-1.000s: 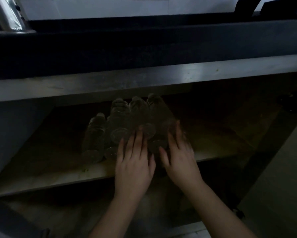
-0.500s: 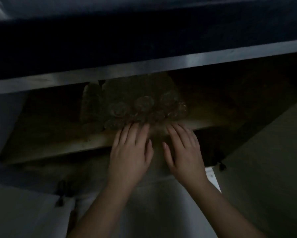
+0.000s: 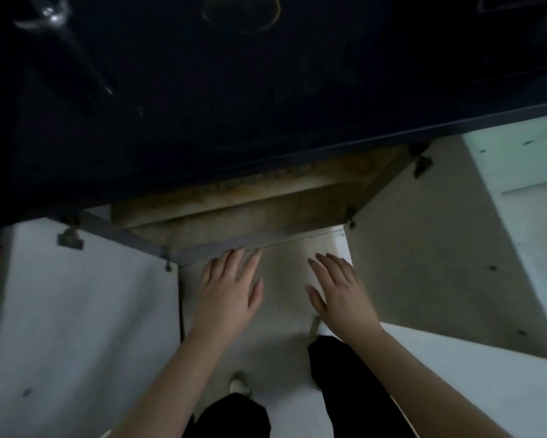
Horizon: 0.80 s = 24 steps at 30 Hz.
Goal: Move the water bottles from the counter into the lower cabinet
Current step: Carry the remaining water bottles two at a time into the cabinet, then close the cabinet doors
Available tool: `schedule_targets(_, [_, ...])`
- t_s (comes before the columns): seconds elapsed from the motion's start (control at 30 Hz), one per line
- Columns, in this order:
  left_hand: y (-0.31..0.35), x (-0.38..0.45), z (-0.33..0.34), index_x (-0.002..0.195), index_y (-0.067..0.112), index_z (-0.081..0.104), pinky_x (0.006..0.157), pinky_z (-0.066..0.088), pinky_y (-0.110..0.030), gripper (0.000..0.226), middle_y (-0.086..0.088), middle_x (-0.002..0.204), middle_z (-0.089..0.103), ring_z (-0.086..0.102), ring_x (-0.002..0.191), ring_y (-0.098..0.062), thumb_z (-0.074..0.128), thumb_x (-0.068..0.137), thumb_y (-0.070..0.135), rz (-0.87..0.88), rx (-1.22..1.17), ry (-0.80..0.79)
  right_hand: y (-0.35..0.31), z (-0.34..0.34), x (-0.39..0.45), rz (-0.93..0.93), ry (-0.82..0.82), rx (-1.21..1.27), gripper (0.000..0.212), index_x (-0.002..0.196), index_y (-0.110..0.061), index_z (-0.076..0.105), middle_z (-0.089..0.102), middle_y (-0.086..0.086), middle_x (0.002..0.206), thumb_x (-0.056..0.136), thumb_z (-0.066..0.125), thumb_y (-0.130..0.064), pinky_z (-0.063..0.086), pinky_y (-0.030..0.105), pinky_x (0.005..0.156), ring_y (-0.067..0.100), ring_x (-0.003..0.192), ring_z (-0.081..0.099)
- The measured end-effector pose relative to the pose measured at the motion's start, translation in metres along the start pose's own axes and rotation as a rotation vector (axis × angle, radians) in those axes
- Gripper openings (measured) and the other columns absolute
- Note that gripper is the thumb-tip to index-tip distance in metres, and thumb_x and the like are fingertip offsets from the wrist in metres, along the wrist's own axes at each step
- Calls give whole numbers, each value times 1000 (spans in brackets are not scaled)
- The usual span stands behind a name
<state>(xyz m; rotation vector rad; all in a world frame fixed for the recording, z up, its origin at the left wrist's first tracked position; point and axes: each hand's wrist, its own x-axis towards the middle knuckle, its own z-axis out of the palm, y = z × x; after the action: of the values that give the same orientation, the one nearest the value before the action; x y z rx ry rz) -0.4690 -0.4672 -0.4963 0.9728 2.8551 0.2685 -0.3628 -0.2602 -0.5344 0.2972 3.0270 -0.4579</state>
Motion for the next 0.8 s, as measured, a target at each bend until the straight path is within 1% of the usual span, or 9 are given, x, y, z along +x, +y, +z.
schedule_targets(0.13, [8,-51,-66,136,15,56,99,46,-47,53,-13,132,60,57,121,-33,38,93,41,-2,9,-62,-37,-69,-48,8,-44,-35,50,136,-13,52,54,8,139,95,44,-40,31,41,113,29,132,47])
schedule_targets(0.33, [10,-108,-133,138,16,52,100,45,-47,56,-13,132,60,55,121,-33,34,94,45,38,29,-111,-74,-144,-109,80,-16,-87,53,138,-13,50,54,9,140,97,35,-44,33,43,111,29,132,48])
schedule_targets(0.4, [11,-121,-145,139,15,51,99,45,-47,58,-15,130,60,56,120,-34,33,94,46,40,36,-119,-75,-160,-126,125,-1,-85,56,137,-13,49,54,11,140,99,27,-47,37,46,110,30,131,48])
schedule_targets(0.47, [14,-129,-152,141,15,49,100,45,-47,60,-15,131,60,56,120,-34,33,93,47,46,45,-122,-72,-172,-140,168,2,-86,64,136,-12,49,55,12,138,100,15,-51,40,49,108,32,129,49])
schedule_targets(0.5, [17,-131,-155,143,16,46,100,45,-47,61,-15,132,59,55,122,-33,32,94,48,51,47,-122,-68,-176,-146,186,0,-92,67,136,-11,50,55,12,138,99,12,-52,40,50,107,32,129,50])
schedule_targets(0.63, [40,-125,-160,150,20,35,105,41,-46,64,-12,144,50,47,132,-31,29,95,52,68,34,-126,-40,-187,-163,255,-17,-125,63,139,-11,47,52,13,141,96,22,-50,37,49,110,33,132,46])
schedule_targets(0.73, [69,-113,-162,149,19,37,103,43,-46,63,-13,142,52,50,129,-31,32,95,51,94,31,-122,-10,-193,-169,296,-14,-136,63,142,-12,44,47,15,146,95,24,-49,33,49,112,34,136,42])
schedule_targets(0.8, [90,-103,-160,148,18,38,102,43,-46,63,-12,141,53,51,128,-30,33,94,50,104,33,-114,15,-196,-169,334,4,-150,59,146,-14,37,39,15,151,97,30,-47,27,48,116,34,140,34])
